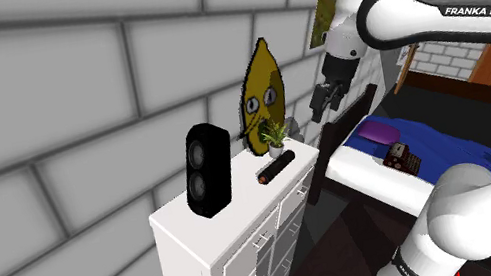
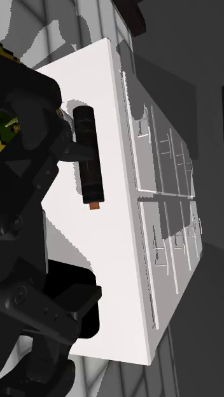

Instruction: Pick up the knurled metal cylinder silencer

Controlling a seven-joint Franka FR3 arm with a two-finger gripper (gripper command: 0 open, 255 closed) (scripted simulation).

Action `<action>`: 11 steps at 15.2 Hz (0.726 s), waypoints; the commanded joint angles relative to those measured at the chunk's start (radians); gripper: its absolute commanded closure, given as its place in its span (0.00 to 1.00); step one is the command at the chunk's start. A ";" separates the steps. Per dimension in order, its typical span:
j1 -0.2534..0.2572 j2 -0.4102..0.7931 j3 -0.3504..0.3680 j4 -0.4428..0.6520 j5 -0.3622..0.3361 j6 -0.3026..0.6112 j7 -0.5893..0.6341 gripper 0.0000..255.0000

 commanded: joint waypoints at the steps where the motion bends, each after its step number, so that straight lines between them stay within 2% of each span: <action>1: 0.000 0.000 0.000 0.000 0.000 0.000 0.000 0.00; 11: -0.121 0.294 0.068 -0.050 0.038 0.326 0.370 0.00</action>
